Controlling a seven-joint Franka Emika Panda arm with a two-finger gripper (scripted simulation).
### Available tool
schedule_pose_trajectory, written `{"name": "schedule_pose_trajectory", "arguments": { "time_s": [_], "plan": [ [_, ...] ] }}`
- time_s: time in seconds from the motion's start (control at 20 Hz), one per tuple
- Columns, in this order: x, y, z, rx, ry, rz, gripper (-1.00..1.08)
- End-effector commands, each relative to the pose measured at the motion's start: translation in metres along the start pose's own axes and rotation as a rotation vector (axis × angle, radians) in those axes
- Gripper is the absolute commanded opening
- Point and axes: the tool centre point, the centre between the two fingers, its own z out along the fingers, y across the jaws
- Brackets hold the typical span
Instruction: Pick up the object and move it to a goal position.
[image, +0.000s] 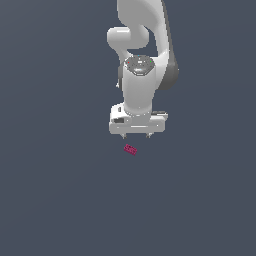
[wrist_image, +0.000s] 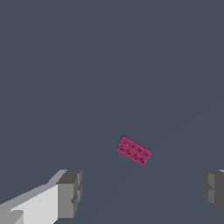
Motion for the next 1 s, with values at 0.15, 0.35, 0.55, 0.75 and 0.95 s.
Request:
{"name": "schedule_pose_trajectory", "arguments": {
  "time_s": [0.15,0.35,0.55,0.75,0.95],
  "plan": [
    [-0.001,0.001,0.000,0.001,-0.003,-0.003,1.00],
    [-0.003,0.007,0.000,0.004,-0.017,-0.011,1.00],
    [-0.004,0.010,-0.001,0.006,-0.025,-0.010,1.00],
    [-0.004,0.010,0.000,0.006,-0.024,-0.012,1.00],
    [-0.005,0.010,0.002,0.004,-0.024,-0.035,1.00]
  ]
}}
